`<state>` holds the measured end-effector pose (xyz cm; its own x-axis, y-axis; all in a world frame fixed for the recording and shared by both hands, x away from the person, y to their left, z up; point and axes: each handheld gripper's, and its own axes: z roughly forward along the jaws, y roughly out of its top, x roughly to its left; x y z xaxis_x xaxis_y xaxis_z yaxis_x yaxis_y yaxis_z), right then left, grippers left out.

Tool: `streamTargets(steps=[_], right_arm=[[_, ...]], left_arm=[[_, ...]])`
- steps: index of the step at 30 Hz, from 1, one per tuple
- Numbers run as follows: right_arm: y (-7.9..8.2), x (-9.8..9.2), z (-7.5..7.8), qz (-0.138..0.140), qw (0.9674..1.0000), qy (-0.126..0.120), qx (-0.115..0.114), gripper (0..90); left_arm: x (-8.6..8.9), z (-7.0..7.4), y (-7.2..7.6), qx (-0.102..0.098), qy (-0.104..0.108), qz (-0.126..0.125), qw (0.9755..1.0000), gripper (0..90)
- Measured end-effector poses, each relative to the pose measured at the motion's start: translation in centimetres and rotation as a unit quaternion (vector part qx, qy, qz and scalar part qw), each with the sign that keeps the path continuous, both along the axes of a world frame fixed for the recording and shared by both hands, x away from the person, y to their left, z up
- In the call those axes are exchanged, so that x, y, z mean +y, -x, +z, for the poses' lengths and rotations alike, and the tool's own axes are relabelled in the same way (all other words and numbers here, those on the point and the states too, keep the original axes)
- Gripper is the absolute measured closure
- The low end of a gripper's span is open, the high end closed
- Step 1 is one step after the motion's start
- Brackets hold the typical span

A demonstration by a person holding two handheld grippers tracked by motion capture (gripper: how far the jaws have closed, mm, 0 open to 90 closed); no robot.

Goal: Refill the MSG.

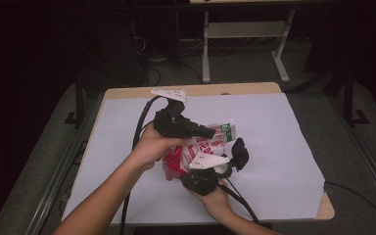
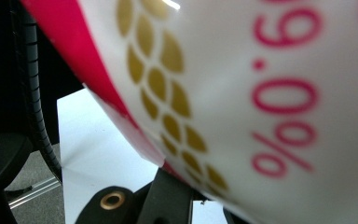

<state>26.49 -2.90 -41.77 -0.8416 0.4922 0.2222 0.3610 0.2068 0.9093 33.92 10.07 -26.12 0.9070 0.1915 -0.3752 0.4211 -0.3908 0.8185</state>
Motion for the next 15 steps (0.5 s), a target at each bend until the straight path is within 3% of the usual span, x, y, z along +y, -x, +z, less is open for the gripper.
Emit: streamTargets(steps=[15], right_arm=[[-0.1,0.2,0.0,-0.012,0.9999,0.005,0.003,90.0]], left_arm=[[2.9,-0.2,0.4,0.002,0.024,0.012,0.9996,90.0]])
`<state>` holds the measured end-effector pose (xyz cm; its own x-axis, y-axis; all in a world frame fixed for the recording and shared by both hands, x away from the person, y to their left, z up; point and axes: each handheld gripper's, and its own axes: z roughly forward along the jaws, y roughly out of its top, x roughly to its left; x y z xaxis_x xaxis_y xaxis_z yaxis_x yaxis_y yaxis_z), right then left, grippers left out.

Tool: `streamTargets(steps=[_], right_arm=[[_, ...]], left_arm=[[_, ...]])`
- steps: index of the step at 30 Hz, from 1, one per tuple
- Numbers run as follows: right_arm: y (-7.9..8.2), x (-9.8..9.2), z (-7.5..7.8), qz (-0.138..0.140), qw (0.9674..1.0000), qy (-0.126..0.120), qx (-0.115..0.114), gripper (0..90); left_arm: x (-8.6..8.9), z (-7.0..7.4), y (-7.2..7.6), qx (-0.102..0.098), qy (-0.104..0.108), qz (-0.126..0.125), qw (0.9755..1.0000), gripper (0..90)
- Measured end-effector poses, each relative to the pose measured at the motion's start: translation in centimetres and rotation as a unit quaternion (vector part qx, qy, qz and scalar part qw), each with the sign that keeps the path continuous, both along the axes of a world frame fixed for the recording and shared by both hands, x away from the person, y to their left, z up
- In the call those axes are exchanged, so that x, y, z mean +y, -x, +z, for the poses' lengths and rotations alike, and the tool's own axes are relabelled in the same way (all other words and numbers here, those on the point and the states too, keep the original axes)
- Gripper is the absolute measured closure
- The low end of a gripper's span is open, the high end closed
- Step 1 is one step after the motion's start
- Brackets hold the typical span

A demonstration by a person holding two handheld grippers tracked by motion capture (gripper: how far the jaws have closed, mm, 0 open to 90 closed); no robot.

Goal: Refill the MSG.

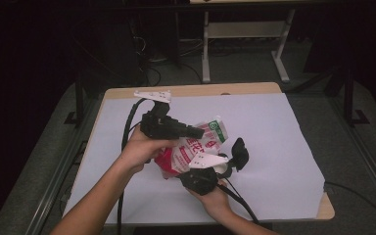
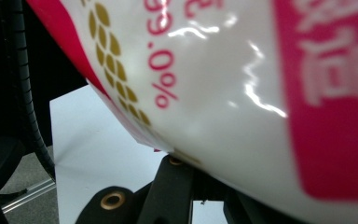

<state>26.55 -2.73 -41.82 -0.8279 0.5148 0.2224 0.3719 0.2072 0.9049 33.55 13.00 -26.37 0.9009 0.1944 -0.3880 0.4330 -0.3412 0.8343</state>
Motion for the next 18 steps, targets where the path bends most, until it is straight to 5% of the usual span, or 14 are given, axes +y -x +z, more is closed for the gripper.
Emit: streamTargets(steps=[18], right_arm=[[0.2,0.0,0.0,-0.005,0.9999,0.011,-0.011,90.0]], left_arm=[[3.9,-0.5,0.0,-0.016,0.021,0.033,0.9991,90.0]])
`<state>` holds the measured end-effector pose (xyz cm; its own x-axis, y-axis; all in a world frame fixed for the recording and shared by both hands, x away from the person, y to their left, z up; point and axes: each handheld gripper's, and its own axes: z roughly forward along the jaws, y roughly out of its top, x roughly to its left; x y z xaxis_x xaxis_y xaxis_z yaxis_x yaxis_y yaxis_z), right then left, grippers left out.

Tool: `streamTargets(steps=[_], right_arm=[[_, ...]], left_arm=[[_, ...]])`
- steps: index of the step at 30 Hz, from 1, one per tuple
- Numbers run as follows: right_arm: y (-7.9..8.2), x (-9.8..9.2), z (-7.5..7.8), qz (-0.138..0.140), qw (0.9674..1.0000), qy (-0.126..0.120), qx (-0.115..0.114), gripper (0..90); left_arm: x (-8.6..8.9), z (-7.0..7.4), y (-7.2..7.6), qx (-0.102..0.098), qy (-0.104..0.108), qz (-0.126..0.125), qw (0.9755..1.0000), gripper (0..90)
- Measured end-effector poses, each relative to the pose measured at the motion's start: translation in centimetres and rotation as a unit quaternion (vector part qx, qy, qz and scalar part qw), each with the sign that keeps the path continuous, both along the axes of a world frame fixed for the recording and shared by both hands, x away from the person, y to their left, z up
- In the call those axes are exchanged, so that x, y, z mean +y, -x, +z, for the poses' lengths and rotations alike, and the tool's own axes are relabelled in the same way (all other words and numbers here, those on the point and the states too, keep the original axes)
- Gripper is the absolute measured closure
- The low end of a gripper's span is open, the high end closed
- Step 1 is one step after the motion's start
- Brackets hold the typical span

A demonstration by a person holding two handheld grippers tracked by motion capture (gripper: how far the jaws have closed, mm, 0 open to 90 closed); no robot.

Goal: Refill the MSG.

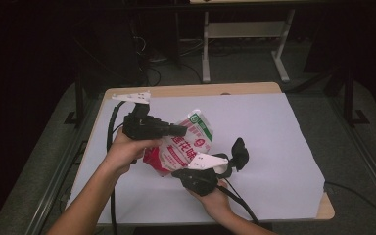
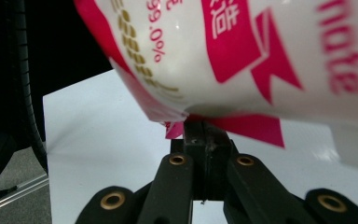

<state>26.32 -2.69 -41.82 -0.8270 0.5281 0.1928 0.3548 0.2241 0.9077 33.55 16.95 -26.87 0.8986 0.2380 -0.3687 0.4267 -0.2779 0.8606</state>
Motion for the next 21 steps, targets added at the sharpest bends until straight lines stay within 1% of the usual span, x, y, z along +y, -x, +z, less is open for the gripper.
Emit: streamTargets(steps=[2,6,7,11,12,13,14,15,19,21], right_arm=[[0.0,-0.1,0.0,0.001,1.0,0.0,-0.001,90.0],[0.2,-0.2,0.0,0.005,1.0,0.004,-0.005,90.0],[0.5,-0.4,0.2,0.006,0.9999,0.01,-0.01,90.0],[1.0,-1.0,0.3,0.014,0.9996,0.016,-0.016,90.0],[1.0,-1.2,0.3,0.018,0.9996,0.016,-0.015,90.0],[1.1,-1.4,0.4,0.018,0.9996,0.016,-0.012,90.0],[1.2,-1.7,0.4,0.023,0.9996,0.015,-0.01,90.0],[1.2,-2.1,0.5,0.028,0.9995,0.014,-0.009,90.0],[1.5,-3.8,0.8,0.036,0.9992,0.015,-0.008,90.0],[1.5,-4.6,0.9,0.041,0.9991,0.011,-0.005,90.0]], left_arm=[[0.4,-0.2,-0.1,-0.003,0.005,0.005,1.0,90.0],[0.9,-0.4,-0.3,-0.005,0.009,0.012,0.9999,90.0],[1.2,-0.6,-0.4,-0.01,0.011,0.016,0.9998,90.0],[1.9,-0.8,-0.6,-0.018,0.026,0.031,0.999,90.0],[2.1,-0.9,-0.7,-0.02,0.031,0.034,0.9987,90.0],[2.2,-1.0,-0.7,-0.025,0.032,0.04,0.9984,90.0],[2.2,-1.0,-0.7,-0.025,0.032,0.04,0.9984,90.0],[2.5,-1.3,-0.9,-0.03,0.034,0.046,0.9979,90.0],[2.8,-2.1,-1.4,-0.03,0.033,0.058,0.9973,90.0],[2.8,-2.3,-1.5,-0.034,0.029,0.063,0.997,90.0]])
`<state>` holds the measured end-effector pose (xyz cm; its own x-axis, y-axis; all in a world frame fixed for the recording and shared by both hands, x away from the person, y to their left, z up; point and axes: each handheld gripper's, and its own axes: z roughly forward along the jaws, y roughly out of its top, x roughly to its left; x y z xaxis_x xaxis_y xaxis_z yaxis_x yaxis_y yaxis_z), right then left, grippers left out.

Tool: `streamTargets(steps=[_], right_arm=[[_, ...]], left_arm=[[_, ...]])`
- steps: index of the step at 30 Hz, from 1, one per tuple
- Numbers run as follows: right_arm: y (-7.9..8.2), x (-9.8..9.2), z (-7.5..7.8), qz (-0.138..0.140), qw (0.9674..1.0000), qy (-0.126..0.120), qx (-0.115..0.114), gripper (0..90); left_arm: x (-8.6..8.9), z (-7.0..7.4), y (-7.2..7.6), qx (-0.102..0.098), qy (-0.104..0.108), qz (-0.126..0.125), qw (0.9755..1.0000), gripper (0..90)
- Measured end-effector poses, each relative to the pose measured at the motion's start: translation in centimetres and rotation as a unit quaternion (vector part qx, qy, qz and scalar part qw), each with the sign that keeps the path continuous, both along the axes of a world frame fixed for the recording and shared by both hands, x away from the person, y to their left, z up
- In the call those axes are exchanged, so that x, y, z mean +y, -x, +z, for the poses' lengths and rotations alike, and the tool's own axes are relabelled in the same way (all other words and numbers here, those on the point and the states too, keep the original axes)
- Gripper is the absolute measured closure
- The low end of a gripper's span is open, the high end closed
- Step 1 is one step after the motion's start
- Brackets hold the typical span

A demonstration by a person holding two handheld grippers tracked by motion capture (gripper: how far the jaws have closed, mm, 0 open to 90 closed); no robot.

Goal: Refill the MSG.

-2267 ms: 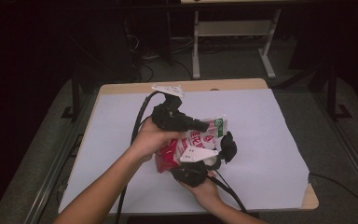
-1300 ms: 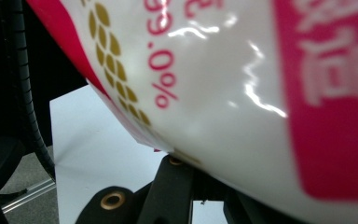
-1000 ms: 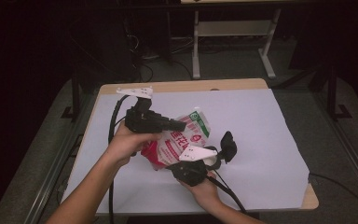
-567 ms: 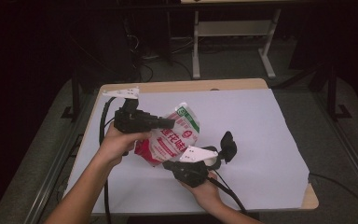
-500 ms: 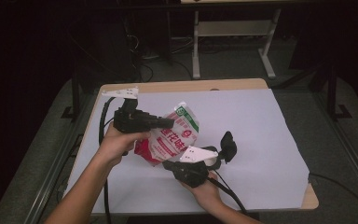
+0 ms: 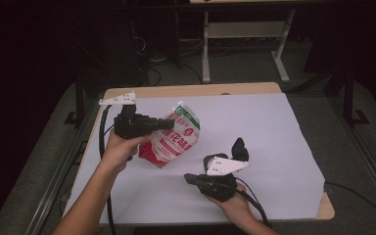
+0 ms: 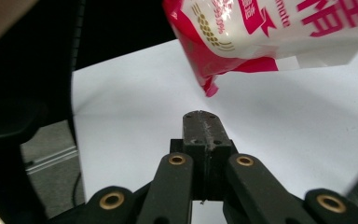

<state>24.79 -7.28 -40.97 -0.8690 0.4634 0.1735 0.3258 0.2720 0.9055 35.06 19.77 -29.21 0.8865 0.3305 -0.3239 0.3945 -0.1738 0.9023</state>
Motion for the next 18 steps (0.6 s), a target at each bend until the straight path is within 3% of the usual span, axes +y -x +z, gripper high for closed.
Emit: streamTargets(steps=[8,18], right_arm=[[0.1,-3.0,-0.1,0.022,0.9997,0.007,0.0,90.0],[-0.1,-6.6,0.3,0.023,0.9997,-0.004,-0.003,90.0]], left_arm=[[0.3,-1.6,-1.0,-0.003,0.005,0.012,0.9999,90.0],[-0.6,-2.7,-2.1,-0.013,-0.019,0.023,0.9995,89.9]])
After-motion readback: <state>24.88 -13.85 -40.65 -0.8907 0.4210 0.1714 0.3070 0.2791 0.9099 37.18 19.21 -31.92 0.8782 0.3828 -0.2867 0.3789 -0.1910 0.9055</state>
